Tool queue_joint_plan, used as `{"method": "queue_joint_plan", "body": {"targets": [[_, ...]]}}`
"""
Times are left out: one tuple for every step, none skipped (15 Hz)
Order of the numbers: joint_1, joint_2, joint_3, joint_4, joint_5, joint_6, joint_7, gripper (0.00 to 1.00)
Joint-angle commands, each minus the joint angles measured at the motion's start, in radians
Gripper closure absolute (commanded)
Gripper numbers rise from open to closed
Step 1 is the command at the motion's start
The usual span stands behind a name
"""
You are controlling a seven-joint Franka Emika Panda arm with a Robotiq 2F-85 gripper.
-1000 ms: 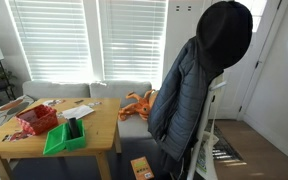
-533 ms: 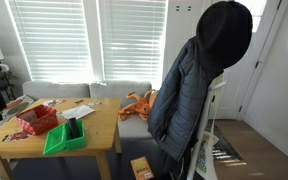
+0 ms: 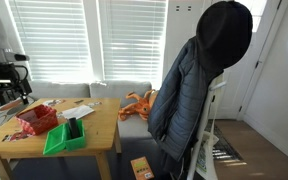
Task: Pick up the silver spoon from the red basket and put it on the sheet of kitchen paper on the table
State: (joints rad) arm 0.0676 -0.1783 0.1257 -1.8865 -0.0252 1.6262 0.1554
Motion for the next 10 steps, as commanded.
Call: {"method": "queue_joint_plan", "body": {"targets": [[0.001, 0.084, -0.017, 0.082, -0.02, 0.016, -0.053, 0.0], [0.001, 0.094, -0.021, 0.087, -0.02, 0.035, -0.062, 0.0], [0.003, 0.104, -0.025, 0.093, -0.011, 0.046, -0.075, 0.0], [0.004, 0.113, -0.026, 0.096, -0.008, 0.055, -0.082, 0.0], [0.004, 0.121, -0.028, 0.098, -0.007, 0.065, -0.089, 0.0], [0.005, 0.129, -0.028, 0.096, -0.004, 0.072, -0.096, 0.0], [0.005, 0.137, -0.029, 0.094, 0.002, 0.081, -0.102, 0.0], [0.006, 0.142, -0.029, 0.091, 0.005, 0.093, -0.109, 0.0], [0.006, 0.15, -0.029, 0.088, 0.002, 0.103, -0.111, 0.0], [0.006, 0.157, -0.029, 0.085, 0.0, 0.109, -0.113, 0.0]]}}
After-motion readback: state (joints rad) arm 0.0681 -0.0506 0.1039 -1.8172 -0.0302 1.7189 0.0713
